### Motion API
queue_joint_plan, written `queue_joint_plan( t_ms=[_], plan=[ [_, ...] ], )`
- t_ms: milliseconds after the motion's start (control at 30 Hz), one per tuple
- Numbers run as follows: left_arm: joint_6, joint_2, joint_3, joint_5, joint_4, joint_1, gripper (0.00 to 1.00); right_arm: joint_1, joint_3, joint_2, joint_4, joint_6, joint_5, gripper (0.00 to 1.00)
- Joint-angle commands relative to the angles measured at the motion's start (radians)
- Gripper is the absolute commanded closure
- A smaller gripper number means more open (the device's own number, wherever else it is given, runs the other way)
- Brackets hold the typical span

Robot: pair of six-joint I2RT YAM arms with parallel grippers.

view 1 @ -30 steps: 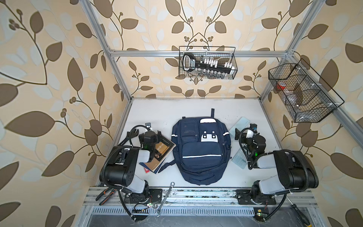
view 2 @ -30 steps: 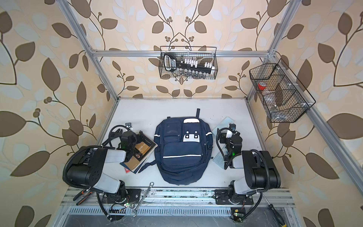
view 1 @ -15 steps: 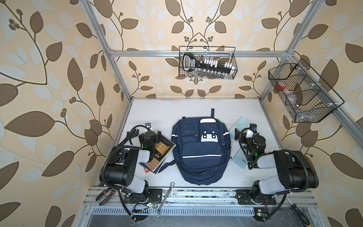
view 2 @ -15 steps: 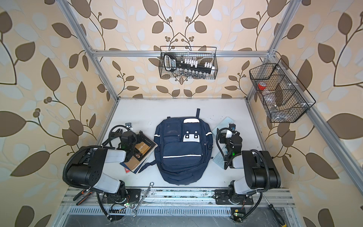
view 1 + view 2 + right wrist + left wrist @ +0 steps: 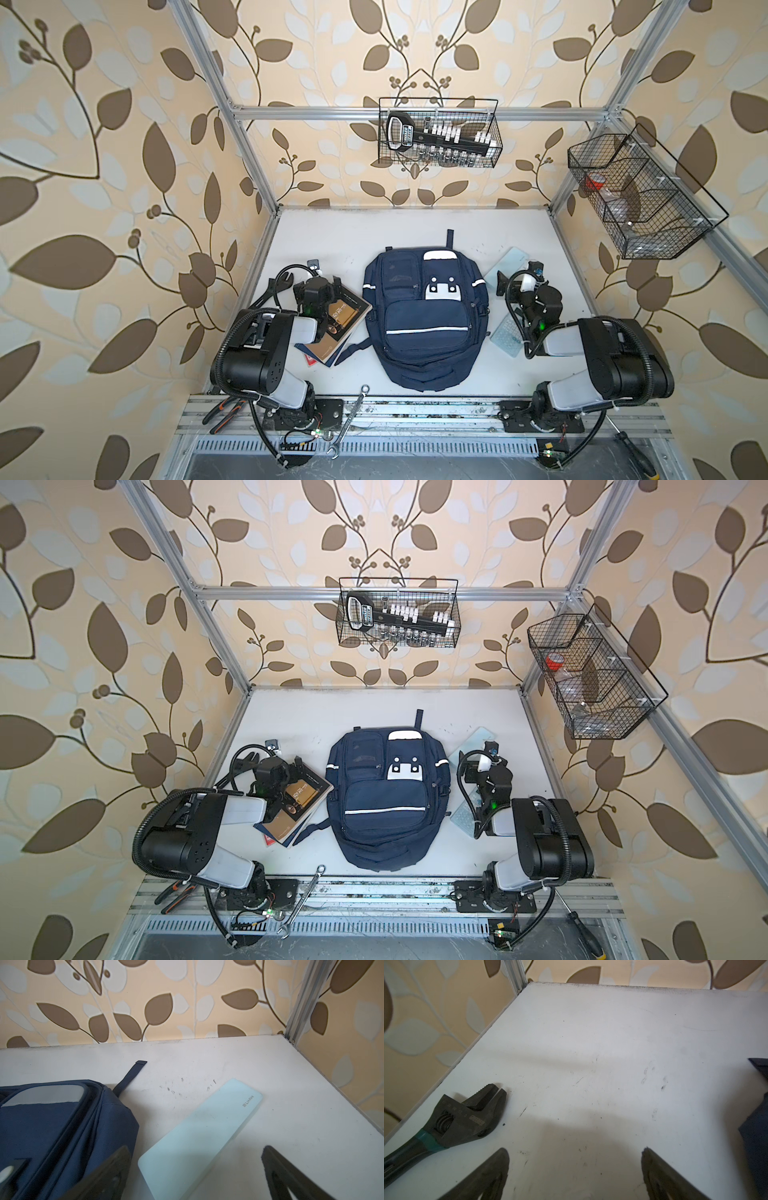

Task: Pack the student bag
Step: 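Raise both grippers and swing them toward the navy backpack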

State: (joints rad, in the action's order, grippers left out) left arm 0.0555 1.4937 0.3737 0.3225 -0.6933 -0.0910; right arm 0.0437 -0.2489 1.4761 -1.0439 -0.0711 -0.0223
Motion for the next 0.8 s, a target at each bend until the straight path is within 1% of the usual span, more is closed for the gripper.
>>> queue_joint_plan(
  t_ms=[0,33,67,100,133,167,200,233,267,300,333,367,433,467,533,567,600,633,700,767],
  plan=[
    [0.005,-0.094,0.172,0.036,0.282,0.004,0.01,-0.008,-0.141,-0.126,0.297,-0.061,-0.156,0.0],
    [0.018,-0.1,0.241,0.083,0.374,0.004,0.01,-0.008,-0.208,-0.167,0.436,-0.089,-0.177,0.0],
    [0.069,-0.116,0.316,0.186,0.465,-0.002,0.01,-0.008,-0.285,-0.22,0.6,-0.153,-0.208,0.0],
    [0.158,-0.147,0.404,0.271,0.627,-0.003,0.01,-0.008,-0.367,-0.267,0.775,-0.238,-0.218,0.0],
    [0.252,-0.176,0.481,0.305,0.767,-0.001,0.01,-0.008,-0.413,-0.3,0.875,-0.282,-0.198,0.0],
    [0.361,-0.206,0.558,0.31,0.93,-0.003,0.01,-0.008,-0.426,-0.336,0.929,-0.365,-0.197,0.01],
    [0.48,-0.243,0.62,0.269,1.083,-0.003,0.01,-0.007,-0.418,-0.367,0.986,-0.496,-0.246,0.0],
    [0.533,-0.275,0.644,0.185,1.153,-0.003,0.02,-0.004,-0.402,-0.39,1.032,-0.615,-0.282,0.01],
    [0.558,-0.315,0.643,0.063,1.187,-0.01,0.06,0.022,-0.39,-0.41,1.083,-0.688,-0.225,0.0],
    [0.598,-0.349,0.625,-0.046,1.21,-0.028,0.09,0.052,-0.384,-0.421,1.1,-0.691,-0.137,0.01],
    [0.619,-0.383,0.602,-0.12,1.22,-0.058,0.11,0.055,-0.398,-0.421,1.154,-0.683,-0.085,0.01],
    [0.647,-0.418,0.582,-0.145,1.253,-0.114,0.12,0.041,-0.424,-0.412,1.223,-0.658,-0.049,0.01],
    [0.713,-0.474,0.535,-0.127,1.329,-0.247,0.11,-0.026,-0.491,-0.383,1.378,-0.62,-0.07,0.01],
    [0.765,-0.504,0.498,-0.131,1.354,-0.329,0.11,-0.089,-0.533,-0.368,1.479,-0.614,-0.136,0.01],
    [0.888,-0.547,0.404,-0.158,1.371,-0.469,0.01,-0.244,-0.599,-0.338,1.638,-0.66,-0.33,0.0],
    [0.96,-0.564,0.357,-0.173,1.37,-0.534,0.01,-0.329,-0.628,-0.323,1.704,-0.703,-0.417,0.01],
    [1.028,-0.572,0.305,-0.192,1.356,-0.6,0.01,-0.402,-0.651,-0.31,1.751,-0.736,-0.472,0.01],
    [1.085,-0.575,0.272,-0.204,1.338,-0.651,0.01,-0.46,-0.666,-0.305,1.773,-0.748,-0.489,0.01],
    [1.189,-0.556,0.22,-0.22,1.288,-0.758,0.01,-0.56,-0.672,-0.319,1.788,-0.77,-0.491,0.01],
    [1.239,-0.509,0.221,-0.211,1.254,-0.84,0.01,-0.629,-0.644,-0.356,1.785,-0.818,-0.501,0.01]
  ],
)
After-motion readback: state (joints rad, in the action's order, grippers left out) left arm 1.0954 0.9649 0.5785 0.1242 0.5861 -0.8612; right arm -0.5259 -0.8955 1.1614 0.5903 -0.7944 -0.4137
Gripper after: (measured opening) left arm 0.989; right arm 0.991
